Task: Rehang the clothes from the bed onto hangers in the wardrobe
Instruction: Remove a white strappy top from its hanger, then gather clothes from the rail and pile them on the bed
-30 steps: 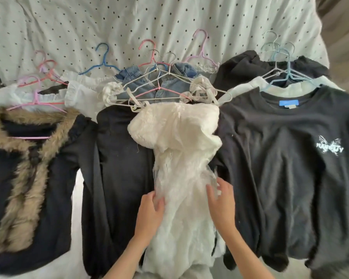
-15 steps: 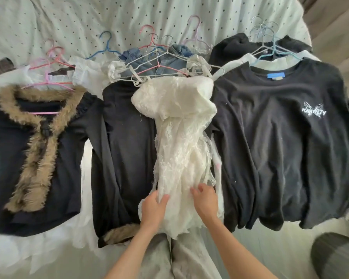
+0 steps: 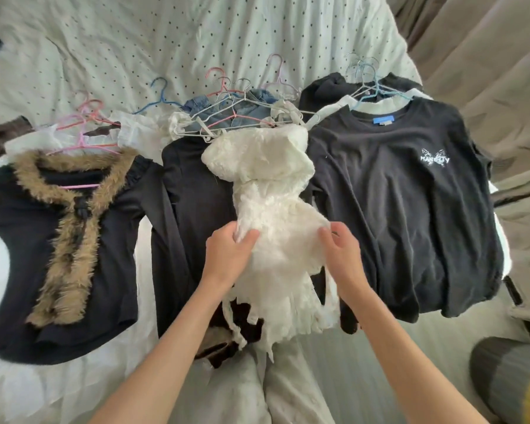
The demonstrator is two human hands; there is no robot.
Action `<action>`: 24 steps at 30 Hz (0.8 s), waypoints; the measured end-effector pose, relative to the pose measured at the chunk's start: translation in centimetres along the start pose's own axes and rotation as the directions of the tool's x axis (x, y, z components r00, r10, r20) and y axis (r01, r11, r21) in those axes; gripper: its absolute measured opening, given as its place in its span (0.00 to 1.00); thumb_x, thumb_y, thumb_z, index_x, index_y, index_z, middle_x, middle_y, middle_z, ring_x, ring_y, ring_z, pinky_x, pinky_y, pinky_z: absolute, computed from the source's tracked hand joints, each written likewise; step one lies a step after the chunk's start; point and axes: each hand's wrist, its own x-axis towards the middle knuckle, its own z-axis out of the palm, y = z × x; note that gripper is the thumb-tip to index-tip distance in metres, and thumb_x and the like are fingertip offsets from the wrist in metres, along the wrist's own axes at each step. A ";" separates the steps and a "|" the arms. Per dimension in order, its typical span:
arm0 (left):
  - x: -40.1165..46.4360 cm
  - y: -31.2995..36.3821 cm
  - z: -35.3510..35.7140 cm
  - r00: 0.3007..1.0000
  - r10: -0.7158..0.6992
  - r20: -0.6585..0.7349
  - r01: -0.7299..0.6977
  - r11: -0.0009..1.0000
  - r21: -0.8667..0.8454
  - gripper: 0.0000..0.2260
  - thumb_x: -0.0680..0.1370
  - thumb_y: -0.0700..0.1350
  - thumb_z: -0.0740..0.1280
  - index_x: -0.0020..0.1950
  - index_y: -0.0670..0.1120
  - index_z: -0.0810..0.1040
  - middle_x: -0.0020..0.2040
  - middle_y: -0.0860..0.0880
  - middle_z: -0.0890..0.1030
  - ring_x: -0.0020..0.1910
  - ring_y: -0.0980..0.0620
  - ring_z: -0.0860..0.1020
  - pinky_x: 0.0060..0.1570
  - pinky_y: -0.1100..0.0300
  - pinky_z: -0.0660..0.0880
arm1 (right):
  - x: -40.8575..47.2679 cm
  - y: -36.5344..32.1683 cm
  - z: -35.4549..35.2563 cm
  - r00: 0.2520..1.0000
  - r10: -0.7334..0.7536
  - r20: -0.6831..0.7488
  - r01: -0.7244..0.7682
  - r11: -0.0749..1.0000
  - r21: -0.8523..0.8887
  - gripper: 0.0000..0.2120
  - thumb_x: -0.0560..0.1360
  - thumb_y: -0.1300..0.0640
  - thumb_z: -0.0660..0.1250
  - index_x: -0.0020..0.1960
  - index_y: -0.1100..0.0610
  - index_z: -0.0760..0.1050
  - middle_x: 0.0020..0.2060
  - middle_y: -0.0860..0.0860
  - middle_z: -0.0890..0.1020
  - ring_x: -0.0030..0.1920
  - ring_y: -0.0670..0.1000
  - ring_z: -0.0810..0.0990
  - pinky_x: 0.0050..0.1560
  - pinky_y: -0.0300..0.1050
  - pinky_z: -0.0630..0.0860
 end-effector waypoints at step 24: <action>-6.1 1.6 7.3 0.704 0.466 0.537 -0.704 0.563 0.434 0.25 0.80 0.52 0.58 0.75 0.49 0.56 0.77 0.48 0.50 0.76 0.50 0.45 0.73 0.53 0.46 | -9.5 8.6 -8.3 0.976 -0.141 -0.169 0.030 0.846 -0.532 0.26 0.78 0.49 0.61 0.73 0.56 0.61 0.70 0.51 0.67 0.71 0.50 0.64 0.69 0.44 0.59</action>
